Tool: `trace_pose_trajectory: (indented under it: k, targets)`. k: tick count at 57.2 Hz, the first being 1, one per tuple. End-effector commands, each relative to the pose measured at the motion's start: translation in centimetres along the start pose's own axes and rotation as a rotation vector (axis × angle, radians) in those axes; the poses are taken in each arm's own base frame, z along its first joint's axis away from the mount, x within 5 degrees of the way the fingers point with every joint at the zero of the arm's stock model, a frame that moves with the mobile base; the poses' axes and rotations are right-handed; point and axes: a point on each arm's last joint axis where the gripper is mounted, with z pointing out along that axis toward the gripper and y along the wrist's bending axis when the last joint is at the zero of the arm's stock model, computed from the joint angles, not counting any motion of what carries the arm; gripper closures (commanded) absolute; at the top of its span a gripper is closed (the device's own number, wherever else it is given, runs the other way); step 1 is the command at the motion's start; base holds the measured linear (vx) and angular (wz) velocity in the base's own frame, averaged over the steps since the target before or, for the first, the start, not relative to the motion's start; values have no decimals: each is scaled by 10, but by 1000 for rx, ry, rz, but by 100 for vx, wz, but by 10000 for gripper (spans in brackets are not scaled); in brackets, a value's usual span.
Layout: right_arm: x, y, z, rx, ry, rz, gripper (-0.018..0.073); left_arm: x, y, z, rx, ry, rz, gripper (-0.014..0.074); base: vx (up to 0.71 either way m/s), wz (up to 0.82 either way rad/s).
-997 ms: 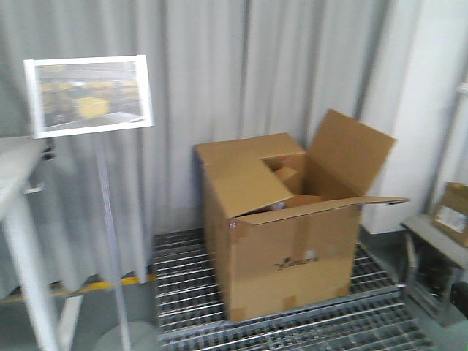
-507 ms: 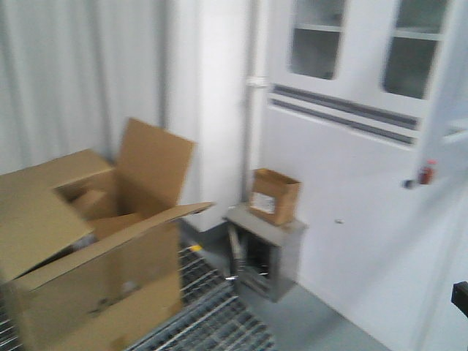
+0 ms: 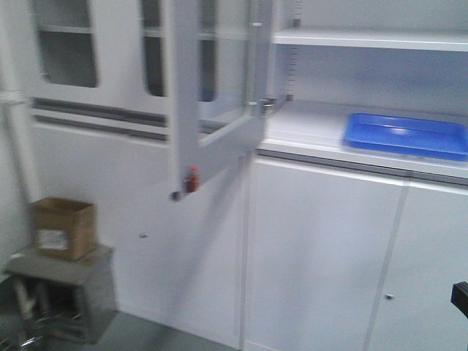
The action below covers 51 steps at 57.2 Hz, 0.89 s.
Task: Sort red and green spoons into left cabinet
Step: 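Turn the base toward the open grey cabinet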
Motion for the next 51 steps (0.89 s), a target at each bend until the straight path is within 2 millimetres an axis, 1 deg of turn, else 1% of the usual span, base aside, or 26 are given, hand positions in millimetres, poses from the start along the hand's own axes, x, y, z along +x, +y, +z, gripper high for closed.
trace_pose_trajectory:
  k: [1, 17, 29, 41, 51]
  targets:
    - [-17, -2, -2, 13, -111, -11, 564, -15, -3, -2, 19, -97, -8, 594, 20, -77]
    - [-17, -2, -2, 13, -111, -11, 564, -15, -3, -2, 19, -97, -8, 594, 20, -74]
    - [-17, -2, -2, 13, -111, -11, 564, -15, -3, -2, 19, -97, -8, 594, 21, -61]
    - [-17, -2, -2, 13, -111, -11, 564, -15, -3, -2, 19, -97, -8, 594, 23, -40]
    - [-17, -2, -2, 13, -111, -11, 564, -15, -3, -2, 19, -97, -8, 594, 27, -21]
